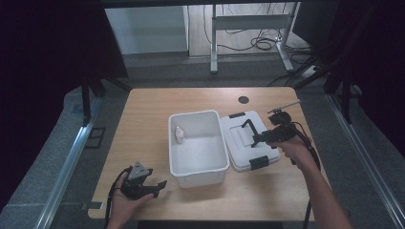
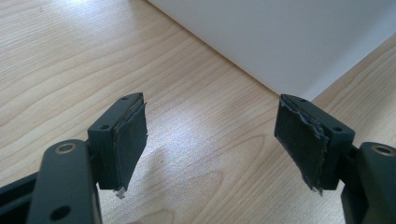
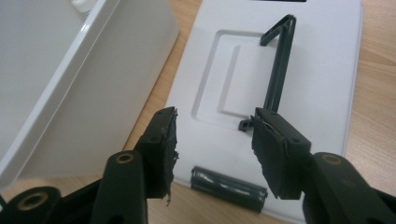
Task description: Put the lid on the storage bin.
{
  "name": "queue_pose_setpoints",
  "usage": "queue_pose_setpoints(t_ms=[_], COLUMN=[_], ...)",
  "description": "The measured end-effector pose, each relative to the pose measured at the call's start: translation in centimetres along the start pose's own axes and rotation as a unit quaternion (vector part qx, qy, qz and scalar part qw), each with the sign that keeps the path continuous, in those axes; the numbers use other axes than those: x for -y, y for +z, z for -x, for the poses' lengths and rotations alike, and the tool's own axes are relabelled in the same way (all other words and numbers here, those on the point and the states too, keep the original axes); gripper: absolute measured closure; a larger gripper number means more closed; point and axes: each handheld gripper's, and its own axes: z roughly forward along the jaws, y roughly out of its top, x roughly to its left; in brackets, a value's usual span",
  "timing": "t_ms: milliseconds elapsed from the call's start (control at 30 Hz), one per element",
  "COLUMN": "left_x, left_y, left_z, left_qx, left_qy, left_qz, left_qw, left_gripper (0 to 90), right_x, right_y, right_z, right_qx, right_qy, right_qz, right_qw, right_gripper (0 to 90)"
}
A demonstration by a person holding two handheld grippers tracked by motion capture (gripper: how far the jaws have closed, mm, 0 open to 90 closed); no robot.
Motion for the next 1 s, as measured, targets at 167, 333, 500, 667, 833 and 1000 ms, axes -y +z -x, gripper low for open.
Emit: queue_pose_setpoints(t_ms=[167, 333, 500, 667, 833, 1000], left_x=[0.0, 0.0, 0.1, 0.1, 0.1, 0.1], left_y=[0.0, -0.1, 0.2, 0.3, 0.3, 0.3], left_z=[0.0, -0.1, -0.1, -0.2, -0.2, -0.2], left_qx=[0.002, 0.001, 0.003, 0.005, 0.005, 0.006], left_qy=[0.001, -0.002, -0.002, -0.003, -0.003, -0.004], left_qz=[0.001, 0.003, 0.0, -0.002, -0.001, 0.0], left_qw=[1.0, 1.0, 1.0, 1.0, 1.0, 1.0], left_gripper=[25.7, 25.7, 25.7, 25.7, 25.7, 25.7], right_x=[-1.6, -2.9, -3.9, -4.5, -4.9, -5.7], right_y=[1.2, 2.8, 4.0, 5.1, 6.3, 6.9], right_z=[0.9, 2.1, 3.1, 4.0, 4.8, 5.4], right_qx=[0.008, 0.014, 0.023, 0.029, 0.017, 0.012], right_qy=[0.022, 0.038, 0.049, 0.058, 0.067, 0.075], right_qz=[-0.015, -0.042, -0.058, -0.074, -0.095, -0.107], right_qw=[0.9996, 0.9983, 0.9968, 0.9951, 0.993, 0.9914], right_gripper=[56.0, 57.4, 59.7, 61.1, 64.2, 67.1])
